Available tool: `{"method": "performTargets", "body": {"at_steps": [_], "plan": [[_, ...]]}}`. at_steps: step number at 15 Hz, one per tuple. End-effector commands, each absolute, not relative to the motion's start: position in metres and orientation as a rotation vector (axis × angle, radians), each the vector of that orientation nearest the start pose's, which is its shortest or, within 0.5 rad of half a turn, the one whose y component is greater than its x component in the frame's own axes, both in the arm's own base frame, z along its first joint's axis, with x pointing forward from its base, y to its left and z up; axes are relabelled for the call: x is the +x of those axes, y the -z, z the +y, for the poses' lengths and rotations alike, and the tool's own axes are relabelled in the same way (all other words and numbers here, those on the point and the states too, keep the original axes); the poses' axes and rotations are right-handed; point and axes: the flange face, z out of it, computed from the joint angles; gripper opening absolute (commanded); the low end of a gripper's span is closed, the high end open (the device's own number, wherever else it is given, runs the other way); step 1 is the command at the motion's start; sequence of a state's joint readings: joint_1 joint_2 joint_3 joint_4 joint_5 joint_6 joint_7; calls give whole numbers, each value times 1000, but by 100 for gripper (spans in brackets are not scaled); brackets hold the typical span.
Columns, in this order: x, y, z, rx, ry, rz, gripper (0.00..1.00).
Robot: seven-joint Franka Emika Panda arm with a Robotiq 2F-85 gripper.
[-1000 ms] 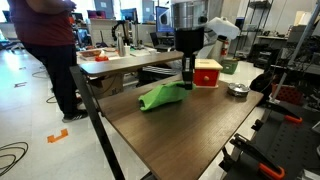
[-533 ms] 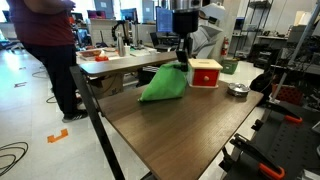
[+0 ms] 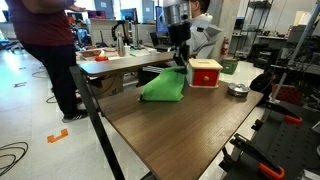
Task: Fold the green towel from bottom to top
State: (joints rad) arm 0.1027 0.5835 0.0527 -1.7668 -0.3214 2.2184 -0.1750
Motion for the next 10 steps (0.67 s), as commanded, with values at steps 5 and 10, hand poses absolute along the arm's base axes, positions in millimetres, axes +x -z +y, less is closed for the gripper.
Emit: {"method": "performTargets", "body": {"at_steps": [5, 10], "plan": [[704, -191, 69, -3269, -333, -813, 1], [731, -173, 58, -3298, -389, -753, 1]]}}
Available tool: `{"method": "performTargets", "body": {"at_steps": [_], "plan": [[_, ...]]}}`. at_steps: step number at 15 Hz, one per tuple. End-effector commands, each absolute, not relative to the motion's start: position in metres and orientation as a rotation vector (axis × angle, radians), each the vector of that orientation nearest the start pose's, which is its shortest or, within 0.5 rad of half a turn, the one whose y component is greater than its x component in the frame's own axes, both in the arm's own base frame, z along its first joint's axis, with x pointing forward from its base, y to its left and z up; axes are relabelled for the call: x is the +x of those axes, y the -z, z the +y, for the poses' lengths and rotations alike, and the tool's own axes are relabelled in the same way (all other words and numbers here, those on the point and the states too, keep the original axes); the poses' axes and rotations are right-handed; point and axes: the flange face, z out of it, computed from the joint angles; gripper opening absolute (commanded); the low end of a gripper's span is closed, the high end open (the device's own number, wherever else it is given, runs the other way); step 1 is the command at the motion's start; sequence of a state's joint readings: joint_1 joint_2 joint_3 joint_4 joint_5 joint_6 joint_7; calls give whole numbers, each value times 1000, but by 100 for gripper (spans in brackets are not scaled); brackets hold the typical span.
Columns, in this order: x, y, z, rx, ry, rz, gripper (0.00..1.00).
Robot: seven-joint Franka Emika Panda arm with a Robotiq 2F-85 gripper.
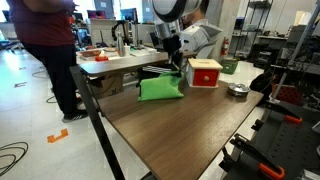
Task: Fold the green towel from bottom to top
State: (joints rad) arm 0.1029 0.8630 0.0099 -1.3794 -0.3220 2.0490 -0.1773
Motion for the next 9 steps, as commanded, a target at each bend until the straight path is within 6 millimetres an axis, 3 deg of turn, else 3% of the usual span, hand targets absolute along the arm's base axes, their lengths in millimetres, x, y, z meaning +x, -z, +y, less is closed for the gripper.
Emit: {"method": "performTargets", "body": {"at_steps": [1, 8, 9], "plan": [[734, -169, 57, -3300, -408, -744, 1], [739, -144, 60, -3292, -476, -763, 1], [738, -143, 62, -3289, -469, -772, 29]]}}
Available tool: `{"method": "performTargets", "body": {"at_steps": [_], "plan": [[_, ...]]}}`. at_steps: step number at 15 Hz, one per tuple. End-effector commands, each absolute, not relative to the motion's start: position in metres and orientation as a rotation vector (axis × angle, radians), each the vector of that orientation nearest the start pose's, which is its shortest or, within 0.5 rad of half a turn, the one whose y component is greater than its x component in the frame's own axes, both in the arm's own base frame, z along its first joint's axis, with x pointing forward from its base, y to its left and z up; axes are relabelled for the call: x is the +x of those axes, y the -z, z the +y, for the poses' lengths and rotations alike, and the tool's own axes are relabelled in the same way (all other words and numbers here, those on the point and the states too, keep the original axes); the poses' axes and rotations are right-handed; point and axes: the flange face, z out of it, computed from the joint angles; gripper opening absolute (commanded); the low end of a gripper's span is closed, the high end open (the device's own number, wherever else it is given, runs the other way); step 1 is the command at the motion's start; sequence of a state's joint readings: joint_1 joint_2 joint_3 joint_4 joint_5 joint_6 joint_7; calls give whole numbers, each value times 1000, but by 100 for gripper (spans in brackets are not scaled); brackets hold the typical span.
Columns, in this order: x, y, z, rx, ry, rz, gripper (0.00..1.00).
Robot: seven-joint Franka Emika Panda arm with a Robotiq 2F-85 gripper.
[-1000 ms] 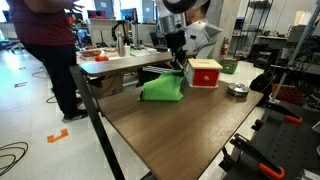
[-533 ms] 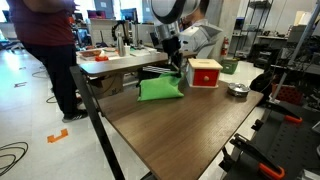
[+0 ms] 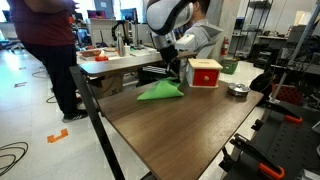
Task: Fold the green towel from bottom to top
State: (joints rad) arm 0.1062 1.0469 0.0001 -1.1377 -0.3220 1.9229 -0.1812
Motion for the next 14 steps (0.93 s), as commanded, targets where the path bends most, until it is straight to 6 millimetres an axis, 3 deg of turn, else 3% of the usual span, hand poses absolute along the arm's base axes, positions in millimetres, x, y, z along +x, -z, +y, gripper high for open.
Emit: {"method": "performTargets", "body": {"at_steps": [1, 6, 10, 14], "plan": [[737, -144, 64, -3286, -460, -788, 31], [735, -167, 78, -3296, -365, -837, 66], [732, -213, 83, -3307, -213, -810, 96], [714, -250, 80, -3293, -34, -817, 100]]}}
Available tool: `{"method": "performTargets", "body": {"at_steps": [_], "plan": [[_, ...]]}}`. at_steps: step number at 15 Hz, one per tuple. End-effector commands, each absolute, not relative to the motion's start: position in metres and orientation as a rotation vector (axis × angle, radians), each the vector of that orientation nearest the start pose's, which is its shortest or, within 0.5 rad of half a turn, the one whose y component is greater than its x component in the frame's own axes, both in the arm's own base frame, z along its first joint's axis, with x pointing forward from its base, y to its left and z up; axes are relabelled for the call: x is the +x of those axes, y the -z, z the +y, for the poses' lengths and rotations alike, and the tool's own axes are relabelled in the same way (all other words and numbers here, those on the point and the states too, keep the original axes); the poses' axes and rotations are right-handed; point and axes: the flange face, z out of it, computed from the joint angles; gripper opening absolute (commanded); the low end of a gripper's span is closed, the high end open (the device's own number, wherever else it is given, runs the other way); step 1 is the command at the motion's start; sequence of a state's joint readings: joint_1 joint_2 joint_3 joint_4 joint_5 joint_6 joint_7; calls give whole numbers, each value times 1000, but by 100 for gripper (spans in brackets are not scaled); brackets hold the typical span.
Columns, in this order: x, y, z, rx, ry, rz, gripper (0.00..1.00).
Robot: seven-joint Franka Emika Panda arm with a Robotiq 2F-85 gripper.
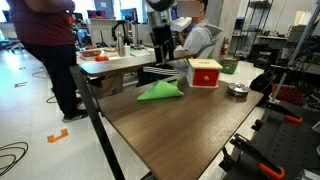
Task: Fold the green towel from bottom to top
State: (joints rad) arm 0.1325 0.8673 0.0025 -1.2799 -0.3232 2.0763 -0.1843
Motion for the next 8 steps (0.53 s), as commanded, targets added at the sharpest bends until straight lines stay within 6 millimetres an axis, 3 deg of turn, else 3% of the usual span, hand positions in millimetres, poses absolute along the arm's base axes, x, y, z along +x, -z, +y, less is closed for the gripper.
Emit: {"method": "performTargets", "body": {"at_steps": [1, 4, 8], "plan": [[708, -258, 79, -3285, 10, -829, 100], [683, -274, 76, -3251, 67, -890, 100], [636, -277, 65, -3250, -10, -941, 100]]}}
